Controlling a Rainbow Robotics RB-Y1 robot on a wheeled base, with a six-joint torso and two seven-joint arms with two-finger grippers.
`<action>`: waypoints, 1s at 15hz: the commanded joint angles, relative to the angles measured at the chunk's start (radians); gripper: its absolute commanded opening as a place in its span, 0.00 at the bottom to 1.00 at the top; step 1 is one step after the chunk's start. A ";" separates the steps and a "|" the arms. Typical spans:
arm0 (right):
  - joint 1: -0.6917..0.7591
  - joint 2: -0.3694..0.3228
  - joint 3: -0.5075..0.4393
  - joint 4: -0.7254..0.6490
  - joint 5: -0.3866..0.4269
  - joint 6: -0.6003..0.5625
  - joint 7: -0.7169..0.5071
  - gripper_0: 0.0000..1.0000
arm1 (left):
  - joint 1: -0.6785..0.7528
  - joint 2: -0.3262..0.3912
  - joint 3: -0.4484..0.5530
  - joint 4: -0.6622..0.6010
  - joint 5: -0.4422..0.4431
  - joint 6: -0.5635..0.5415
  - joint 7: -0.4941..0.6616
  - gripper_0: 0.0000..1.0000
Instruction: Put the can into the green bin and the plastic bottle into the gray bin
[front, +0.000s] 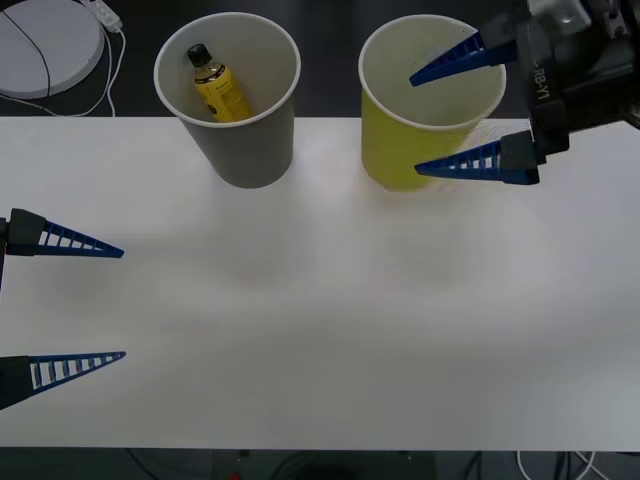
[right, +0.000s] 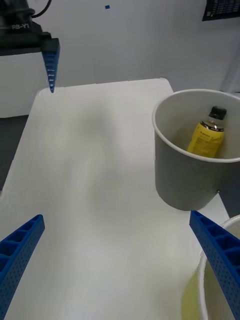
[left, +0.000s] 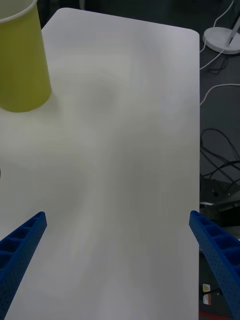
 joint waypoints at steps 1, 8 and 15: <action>0.114 -0.010 -0.092 -0.017 -0.036 -0.063 0.106 1.00 | 0.000 0.000 0.000 0.000 0.000 0.000 0.000 1.00; 0.355 -0.025 -0.269 -0.033 -0.123 -0.187 0.331 1.00 | 0.000 0.000 0.000 0.000 0.000 0.000 0.000 1.00; 0.656 -0.043 -0.451 -0.178 -0.157 -0.192 0.397 1.00 | 0.000 0.000 0.000 0.000 0.000 0.000 0.000 1.00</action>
